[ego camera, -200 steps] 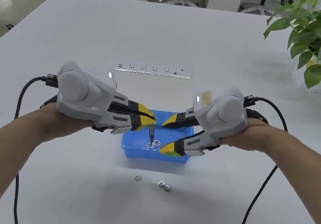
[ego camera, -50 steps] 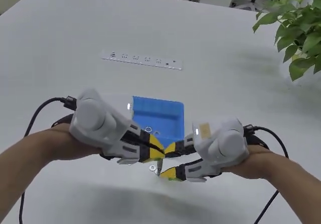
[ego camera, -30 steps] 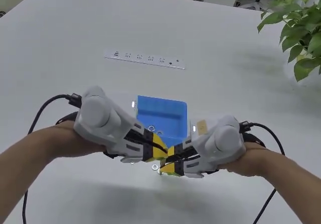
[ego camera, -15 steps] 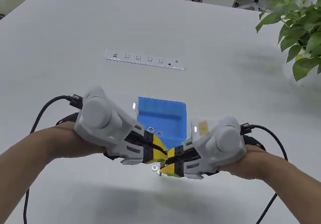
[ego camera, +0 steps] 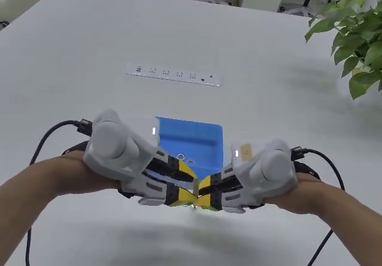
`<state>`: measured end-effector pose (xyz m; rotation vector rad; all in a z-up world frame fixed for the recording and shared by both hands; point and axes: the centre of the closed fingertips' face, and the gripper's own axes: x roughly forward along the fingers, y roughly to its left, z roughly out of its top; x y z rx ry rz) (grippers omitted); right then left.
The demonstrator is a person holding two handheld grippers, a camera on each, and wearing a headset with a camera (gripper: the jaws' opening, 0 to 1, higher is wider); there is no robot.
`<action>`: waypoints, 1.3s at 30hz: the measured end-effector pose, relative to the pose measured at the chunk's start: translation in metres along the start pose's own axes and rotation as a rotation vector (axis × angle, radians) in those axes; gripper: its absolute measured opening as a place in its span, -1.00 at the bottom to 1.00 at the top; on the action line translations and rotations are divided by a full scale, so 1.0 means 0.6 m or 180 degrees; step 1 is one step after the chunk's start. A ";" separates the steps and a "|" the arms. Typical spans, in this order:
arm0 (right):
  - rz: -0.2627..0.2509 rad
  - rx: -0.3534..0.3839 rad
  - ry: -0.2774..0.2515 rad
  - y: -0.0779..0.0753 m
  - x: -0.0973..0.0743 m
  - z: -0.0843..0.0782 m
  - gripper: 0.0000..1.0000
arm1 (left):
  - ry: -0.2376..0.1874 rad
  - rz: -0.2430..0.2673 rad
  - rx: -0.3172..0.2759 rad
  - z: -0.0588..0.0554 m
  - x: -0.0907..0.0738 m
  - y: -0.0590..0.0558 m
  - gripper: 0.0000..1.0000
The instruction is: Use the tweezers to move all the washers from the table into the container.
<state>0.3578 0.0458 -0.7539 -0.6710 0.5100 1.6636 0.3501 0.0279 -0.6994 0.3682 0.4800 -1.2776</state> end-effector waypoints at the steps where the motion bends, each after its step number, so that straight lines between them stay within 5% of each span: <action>1: -0.0007 -0.0009 -0.0004 -0.001 -0.001 0.001 -0.85 | 0.0000 0.0017 -0.0013 -0.001 -0.001 0.001 -0.42; 13: -0.0046 -0.0059 -0.0058 -0.005 -0.018 0.026 -0.84 | -0.0185 0.0183 -0.0263 -0.008 -0.026 0.009 0.15; 34: -0.0143 -0.0049 -0.0225 -0.043 -0.057 0.075 -0.84 | -0.0317 0.0551 -0.0572 -0.026 -0.060 0.020 0.96; 39: -0.0175 -0.0063 -0.0256 -0.058 -0.059 0.081 -0.84 | -0.0379 0.0607 -0.0627 -0.022 -0.073 0.018 0.98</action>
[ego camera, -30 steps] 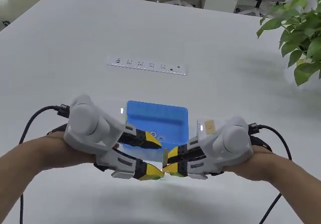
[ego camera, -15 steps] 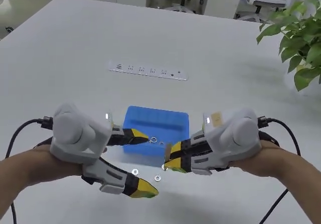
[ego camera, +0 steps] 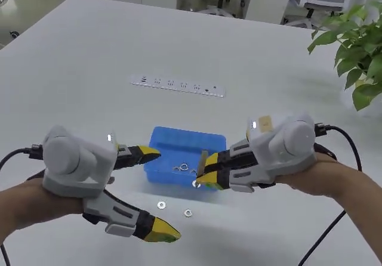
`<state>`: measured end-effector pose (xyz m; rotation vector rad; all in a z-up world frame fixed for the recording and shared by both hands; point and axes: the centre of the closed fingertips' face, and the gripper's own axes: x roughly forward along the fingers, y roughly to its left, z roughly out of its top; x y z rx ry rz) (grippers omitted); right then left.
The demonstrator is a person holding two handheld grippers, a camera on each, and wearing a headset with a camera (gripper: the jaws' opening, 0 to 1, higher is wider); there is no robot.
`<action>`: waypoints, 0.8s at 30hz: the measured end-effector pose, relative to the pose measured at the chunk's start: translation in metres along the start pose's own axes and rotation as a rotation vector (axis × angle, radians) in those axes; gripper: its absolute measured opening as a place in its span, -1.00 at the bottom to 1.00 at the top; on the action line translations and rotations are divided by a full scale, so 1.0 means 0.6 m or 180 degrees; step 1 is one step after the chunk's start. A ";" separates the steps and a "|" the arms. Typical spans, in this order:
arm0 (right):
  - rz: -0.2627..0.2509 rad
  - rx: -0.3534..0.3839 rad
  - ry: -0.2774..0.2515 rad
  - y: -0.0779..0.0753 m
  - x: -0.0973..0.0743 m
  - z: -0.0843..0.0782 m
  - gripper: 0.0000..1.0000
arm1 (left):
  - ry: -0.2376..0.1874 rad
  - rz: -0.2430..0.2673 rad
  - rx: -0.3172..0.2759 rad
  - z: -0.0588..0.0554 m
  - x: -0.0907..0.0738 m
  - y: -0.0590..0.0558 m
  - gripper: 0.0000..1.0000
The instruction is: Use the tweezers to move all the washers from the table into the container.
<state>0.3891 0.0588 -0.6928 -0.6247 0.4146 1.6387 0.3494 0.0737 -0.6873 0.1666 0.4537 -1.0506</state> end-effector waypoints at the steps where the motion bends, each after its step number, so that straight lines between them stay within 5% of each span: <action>1: -0.0012 -0.0008 -0.0008 -0.005 0.000 0.001 -0.84 | -0.0006 0.0013 -0.0007 0.000 -0.002 0.001 0.98; 24: -0.0130 -0.0187 0.0007 -0.078 0.023 -0.010 -0.84 | -0.0136 0.0108 -0.0100 0.007 -0.024 0.026 0.98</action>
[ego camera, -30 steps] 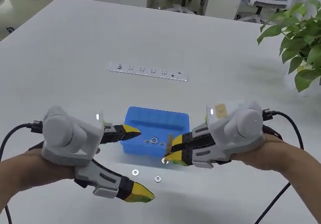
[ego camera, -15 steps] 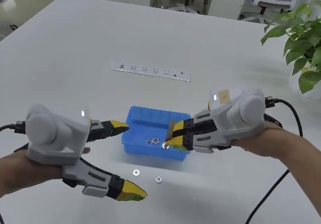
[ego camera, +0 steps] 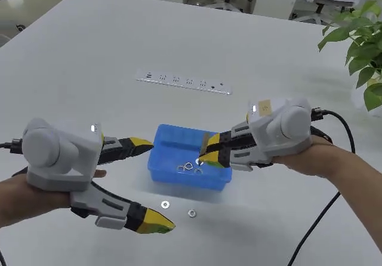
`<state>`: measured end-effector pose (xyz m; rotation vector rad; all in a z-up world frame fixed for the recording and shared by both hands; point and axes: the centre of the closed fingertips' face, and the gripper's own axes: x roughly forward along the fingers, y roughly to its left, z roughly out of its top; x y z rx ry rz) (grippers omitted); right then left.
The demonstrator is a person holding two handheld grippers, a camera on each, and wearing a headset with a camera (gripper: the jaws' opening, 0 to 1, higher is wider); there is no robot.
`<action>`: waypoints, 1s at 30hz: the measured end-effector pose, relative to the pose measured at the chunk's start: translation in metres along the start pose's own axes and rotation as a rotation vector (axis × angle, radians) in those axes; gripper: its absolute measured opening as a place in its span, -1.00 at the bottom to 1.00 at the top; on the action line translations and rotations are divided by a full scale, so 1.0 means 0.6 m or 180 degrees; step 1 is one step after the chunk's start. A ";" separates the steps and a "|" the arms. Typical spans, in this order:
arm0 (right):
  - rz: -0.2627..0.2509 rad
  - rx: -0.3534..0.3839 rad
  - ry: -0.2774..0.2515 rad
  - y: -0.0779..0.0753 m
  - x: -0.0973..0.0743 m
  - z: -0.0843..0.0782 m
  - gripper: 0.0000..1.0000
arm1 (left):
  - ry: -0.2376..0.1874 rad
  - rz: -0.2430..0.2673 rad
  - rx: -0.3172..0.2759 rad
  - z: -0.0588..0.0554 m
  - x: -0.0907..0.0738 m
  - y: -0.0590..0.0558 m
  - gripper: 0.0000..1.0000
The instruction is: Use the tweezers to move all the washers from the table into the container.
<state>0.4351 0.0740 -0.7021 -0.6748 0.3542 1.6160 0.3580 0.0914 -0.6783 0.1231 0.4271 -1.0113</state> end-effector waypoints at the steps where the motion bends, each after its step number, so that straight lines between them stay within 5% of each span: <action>1: -0.0003 0.0001 -0.0002 -0.002 0.001 -0.001 -0.84 | -0.0006 -0.0001 -0.0005 0.000 0.000 0.001 0.98; 30: -0.0068 0.0128 0.0101 -0.038 0.039 -0.063 -0.83 | 0.0025 -0.0008 -0.0020 -0.003 0.017 0.028 0.95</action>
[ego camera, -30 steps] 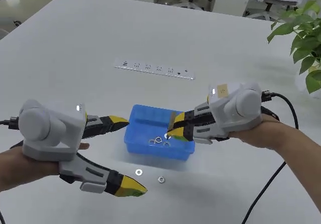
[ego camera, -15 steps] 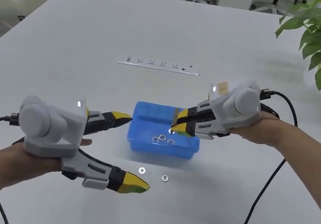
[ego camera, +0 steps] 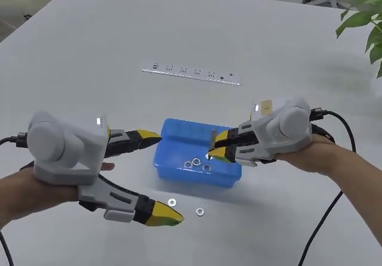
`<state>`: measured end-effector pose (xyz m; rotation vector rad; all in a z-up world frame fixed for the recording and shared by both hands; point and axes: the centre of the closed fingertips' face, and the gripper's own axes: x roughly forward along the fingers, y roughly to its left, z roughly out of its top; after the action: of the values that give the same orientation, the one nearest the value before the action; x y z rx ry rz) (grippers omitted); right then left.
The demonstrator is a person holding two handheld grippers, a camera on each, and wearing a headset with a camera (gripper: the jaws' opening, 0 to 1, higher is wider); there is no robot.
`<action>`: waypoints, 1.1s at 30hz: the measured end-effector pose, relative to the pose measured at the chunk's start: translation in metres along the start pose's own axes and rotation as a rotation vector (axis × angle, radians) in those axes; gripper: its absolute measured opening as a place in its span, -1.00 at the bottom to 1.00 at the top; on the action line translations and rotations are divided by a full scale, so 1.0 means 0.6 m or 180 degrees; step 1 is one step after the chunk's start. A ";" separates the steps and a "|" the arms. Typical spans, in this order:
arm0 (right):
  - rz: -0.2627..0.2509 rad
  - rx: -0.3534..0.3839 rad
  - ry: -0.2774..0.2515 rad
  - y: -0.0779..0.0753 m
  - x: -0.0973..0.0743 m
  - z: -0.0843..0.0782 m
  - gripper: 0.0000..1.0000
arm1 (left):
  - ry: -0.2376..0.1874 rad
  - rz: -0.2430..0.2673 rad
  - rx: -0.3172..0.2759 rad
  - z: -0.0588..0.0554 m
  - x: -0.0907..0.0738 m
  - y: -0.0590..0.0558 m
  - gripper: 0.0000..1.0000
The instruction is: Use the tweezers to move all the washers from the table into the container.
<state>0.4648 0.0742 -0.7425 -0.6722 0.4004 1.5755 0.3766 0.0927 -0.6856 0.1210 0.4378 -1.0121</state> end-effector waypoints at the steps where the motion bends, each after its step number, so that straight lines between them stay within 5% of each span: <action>1: 0.0008 0.0000 0.0009 0.000 0.002 -0.002 -0.83 | 0.0001 -0.0002 0.0003 0.001 0.002 0.002 0.94; 15: 0.0047 0.0072 0.0003 -0.001 0.009 -0.019 -0.83 | -0.0062 -0.0099 -0.0037 0.025 0.033 0.022 0.76; 27: 0.0075 0.0083 0.0011 0.002 0.011 -0.026 -0.82 | -0.0073 -0.0170 0.0054 0.045 0.061 0.043 0.41; 33: 0.0068 0.0085 0.0005 0.001 0.010 -0.026 -0.82 | 0.0001 -0.0232 0.0196 0.048 0.076 0.054 0.06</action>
<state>0.4668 0.0691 -0.7585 -0.6504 0.4303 1.5872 0.4334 0.0651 -0.6813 0.1614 0.4138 -1.0977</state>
